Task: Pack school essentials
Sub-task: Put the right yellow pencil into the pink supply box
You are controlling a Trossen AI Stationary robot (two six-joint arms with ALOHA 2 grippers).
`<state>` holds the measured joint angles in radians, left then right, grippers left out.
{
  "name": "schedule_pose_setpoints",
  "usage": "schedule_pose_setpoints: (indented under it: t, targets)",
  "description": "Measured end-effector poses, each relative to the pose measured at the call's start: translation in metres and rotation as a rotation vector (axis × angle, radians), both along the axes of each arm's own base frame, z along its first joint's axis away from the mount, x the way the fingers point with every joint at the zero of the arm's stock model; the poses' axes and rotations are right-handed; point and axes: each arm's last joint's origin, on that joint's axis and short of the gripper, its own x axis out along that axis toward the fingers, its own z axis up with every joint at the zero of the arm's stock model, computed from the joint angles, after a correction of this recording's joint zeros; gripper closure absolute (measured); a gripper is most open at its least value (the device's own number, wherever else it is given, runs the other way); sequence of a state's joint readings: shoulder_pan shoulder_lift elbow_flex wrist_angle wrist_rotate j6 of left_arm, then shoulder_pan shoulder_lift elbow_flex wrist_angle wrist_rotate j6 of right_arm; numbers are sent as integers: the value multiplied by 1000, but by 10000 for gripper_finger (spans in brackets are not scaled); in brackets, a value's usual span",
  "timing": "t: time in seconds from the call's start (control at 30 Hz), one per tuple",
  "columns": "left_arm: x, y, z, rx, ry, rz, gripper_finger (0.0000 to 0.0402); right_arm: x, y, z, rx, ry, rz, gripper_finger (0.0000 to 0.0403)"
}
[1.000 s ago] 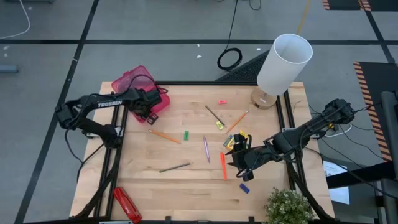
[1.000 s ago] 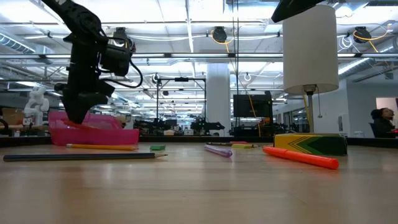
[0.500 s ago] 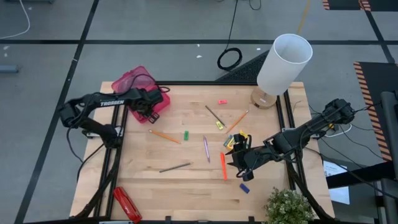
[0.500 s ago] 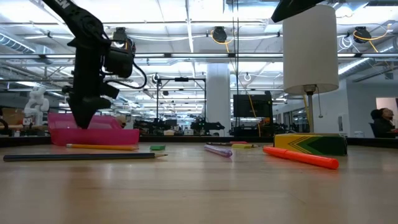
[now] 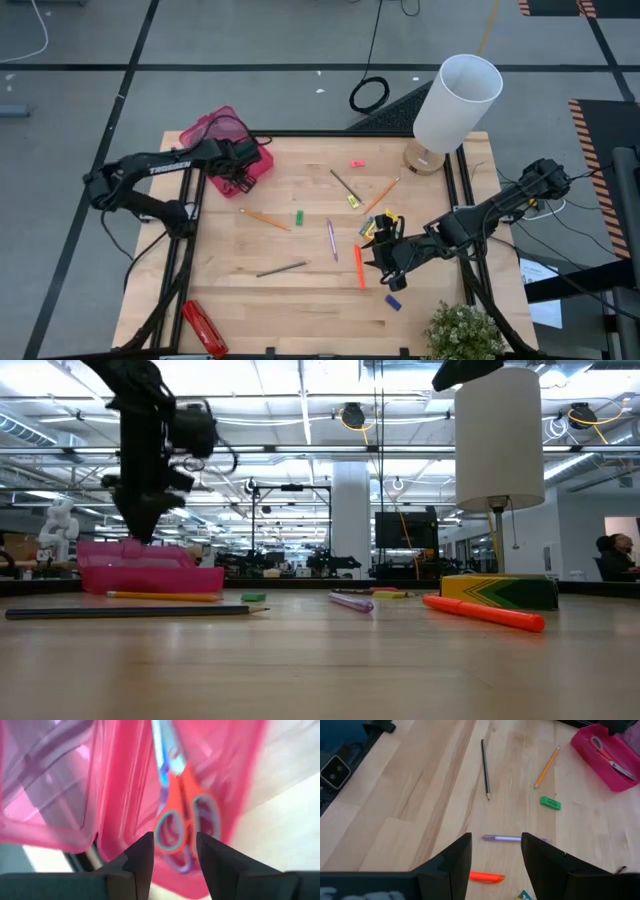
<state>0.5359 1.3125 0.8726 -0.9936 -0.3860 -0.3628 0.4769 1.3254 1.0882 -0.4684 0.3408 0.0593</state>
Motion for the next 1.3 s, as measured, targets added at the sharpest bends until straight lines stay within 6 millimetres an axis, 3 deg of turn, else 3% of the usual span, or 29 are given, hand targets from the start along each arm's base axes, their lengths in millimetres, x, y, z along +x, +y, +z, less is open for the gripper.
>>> schedule_pose_setpoints:
  t: [0.23,0.37,0.53,0.7,0.9,1.3]
  targets:
    - [11,-54,28,72,-189,-222,250,5,-7,0,18,-29,-33,238]
    - [20,-90,36,86,-282,-389,250,7,-11,-14,6,-44,-32,238]
    - [29,-126,37,70,-362,-537,250,9,-23,-32,3,-60,-67,238]
    - [35,-150,21,66,-331,-678,249,11,-36,-40,-7,-39,-111,239]
    - [38,-157,-11,27,-272,-732,249,12,-46,-45,-21,-19,-135,238]
    - [39,-140,-57,-34,-114,-779,207,11,-47,-46,-7,10,-62,238]
